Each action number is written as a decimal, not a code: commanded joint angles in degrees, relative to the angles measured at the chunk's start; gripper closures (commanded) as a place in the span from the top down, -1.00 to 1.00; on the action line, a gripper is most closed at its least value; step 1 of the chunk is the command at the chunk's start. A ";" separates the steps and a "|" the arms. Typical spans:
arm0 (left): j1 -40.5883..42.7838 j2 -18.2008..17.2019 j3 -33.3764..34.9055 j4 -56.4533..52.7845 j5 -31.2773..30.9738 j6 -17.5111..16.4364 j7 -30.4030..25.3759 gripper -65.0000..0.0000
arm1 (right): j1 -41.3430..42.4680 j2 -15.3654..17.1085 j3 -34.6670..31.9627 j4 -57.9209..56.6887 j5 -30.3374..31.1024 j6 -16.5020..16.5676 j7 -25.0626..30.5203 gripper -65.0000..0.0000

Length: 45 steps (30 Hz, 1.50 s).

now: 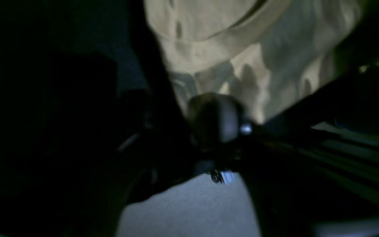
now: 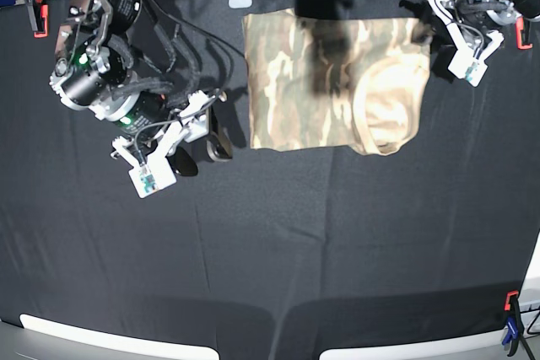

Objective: Layout the t-shirt on the table in an organized manner, then fold the t-shirt properly
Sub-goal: 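Release the shirt and pull both grippers back from the bundle, then grasp the folded shirt edges with both grippers and square it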

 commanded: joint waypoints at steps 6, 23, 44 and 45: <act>-0.09 -3.67 -3.93 4.94 -1.90 0.04 -4.85 -0.18 | 1.92 1.84 0.20 1.07 0.17 0.44 1.66 0.05; 7.78 -3.78 4.42 8.26 -14.95 -8.83 -4.87 -1.00 | 4.96 3.63 -17.09 -6.84 -7.50 3.07 10.95 -1.00; -6.99 1.95 13.90 -18.67 1.70 -8.24 -7.50 -1.00 | 15.13 3.67 -20.44 -29.70 -17.51 -0.66 12.28 -1.00; -7.45 1.86 13.88 -19.41 3.02 -7.19 -7.65 -1.00 | 15.28 3.67 -20.17 -29.70 -17.51 -0.74 12.48 -1.00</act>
